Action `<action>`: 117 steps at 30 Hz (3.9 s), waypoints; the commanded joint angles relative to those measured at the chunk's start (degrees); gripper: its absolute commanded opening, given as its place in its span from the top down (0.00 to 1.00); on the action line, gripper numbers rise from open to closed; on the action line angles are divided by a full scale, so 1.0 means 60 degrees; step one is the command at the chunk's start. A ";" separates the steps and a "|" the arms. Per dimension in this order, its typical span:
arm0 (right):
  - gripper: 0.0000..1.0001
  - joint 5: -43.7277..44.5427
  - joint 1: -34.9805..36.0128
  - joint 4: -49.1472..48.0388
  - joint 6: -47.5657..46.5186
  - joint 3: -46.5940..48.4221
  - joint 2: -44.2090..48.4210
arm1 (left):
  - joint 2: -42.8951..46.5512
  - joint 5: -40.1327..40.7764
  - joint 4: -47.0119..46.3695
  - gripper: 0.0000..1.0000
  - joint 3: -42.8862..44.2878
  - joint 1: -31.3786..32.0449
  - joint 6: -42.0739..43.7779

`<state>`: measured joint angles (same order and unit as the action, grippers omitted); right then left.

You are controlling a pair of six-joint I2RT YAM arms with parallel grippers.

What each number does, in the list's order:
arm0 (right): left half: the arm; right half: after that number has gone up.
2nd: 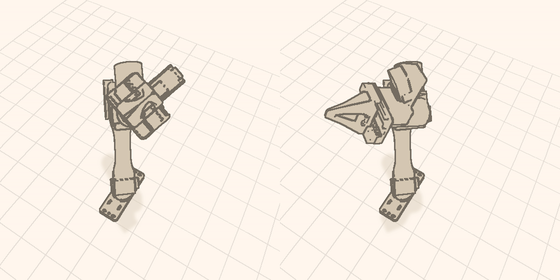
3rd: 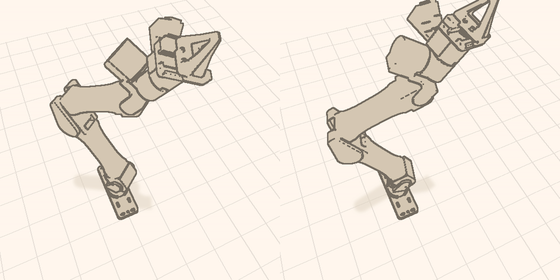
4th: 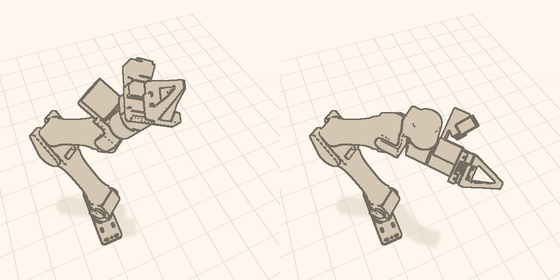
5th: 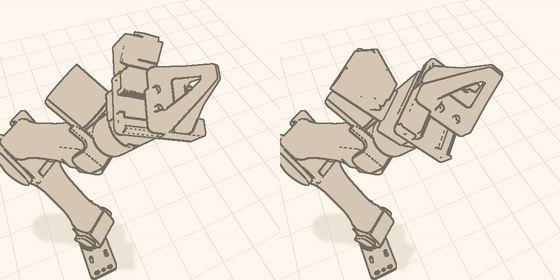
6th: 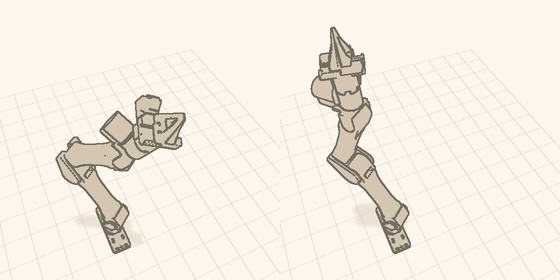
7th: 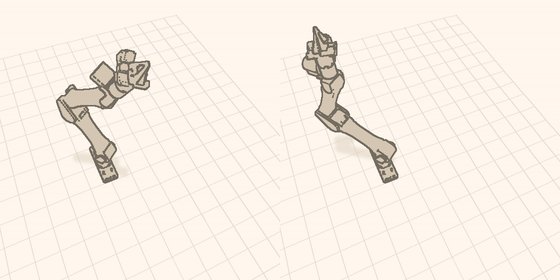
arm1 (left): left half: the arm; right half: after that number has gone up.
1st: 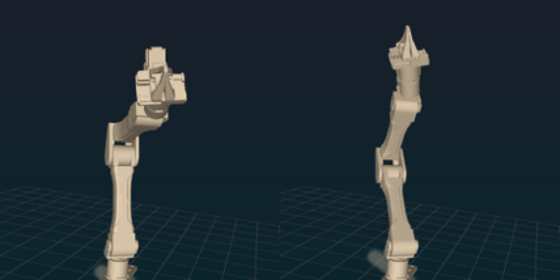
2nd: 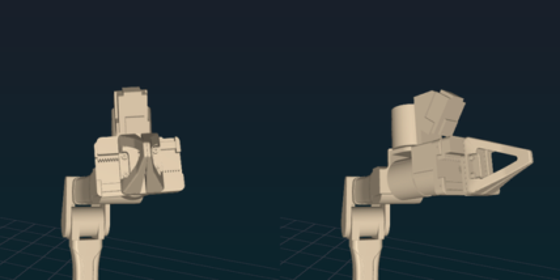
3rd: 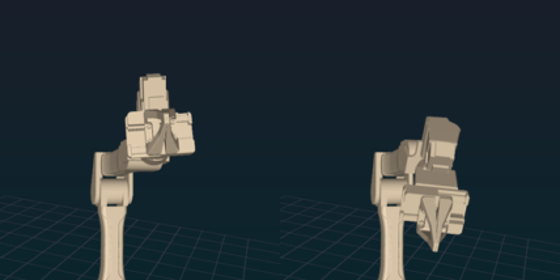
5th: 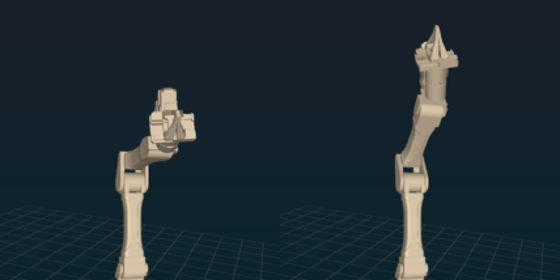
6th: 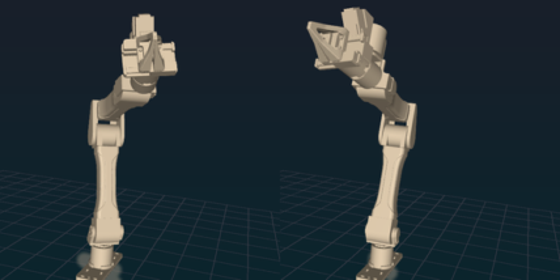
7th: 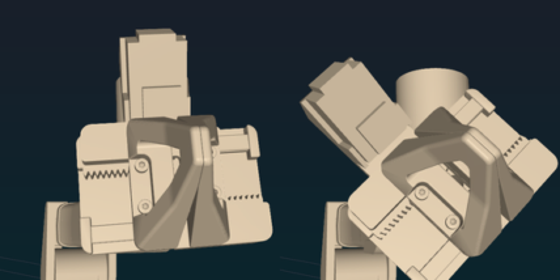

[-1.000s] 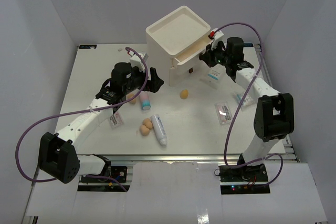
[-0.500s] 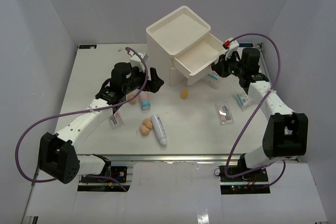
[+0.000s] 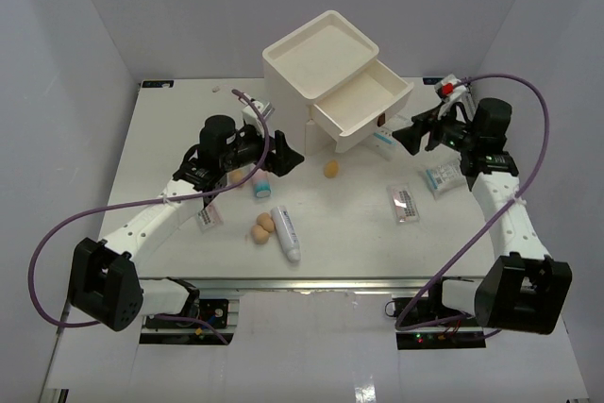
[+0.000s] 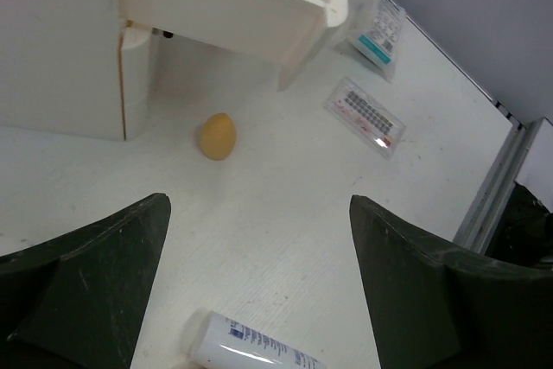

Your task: Organize the makeup

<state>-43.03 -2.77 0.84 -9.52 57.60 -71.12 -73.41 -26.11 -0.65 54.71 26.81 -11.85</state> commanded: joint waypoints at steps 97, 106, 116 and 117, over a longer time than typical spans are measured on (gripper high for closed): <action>0.26 -0.4995 -0.1414 -0.1408 0.0253 -0.3425 0.3255 | -0.6421 0.4688 -0.1516 0.53 0.7246 0.2593 -0.0138; 0.23 -0.5405 -0.1414 -0.1370 0.0266 -0.3450 0.3151 | -0.6294 0.4500 -0.1115 0.25 0.8122 0.2607 -0.0323; 0.23 -0.5928 0.0228 0.1138 -0.3017 -0.3155 0.2752 | -0.2101 0.4113 -0.1097 0.25 0.4237 0.2493 0.0582; 0.23 -0.5660 0.0757 0.1676 -0.3626 -0.2880 0.2634 | -0.1524 0.4137 -0.1074 0.25 0.3628 0.2430 0.0685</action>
<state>-77.61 -6.97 -1.67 -16.20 36.71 -53.09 -98.87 -0.57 -6.35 87.18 42.36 -11.43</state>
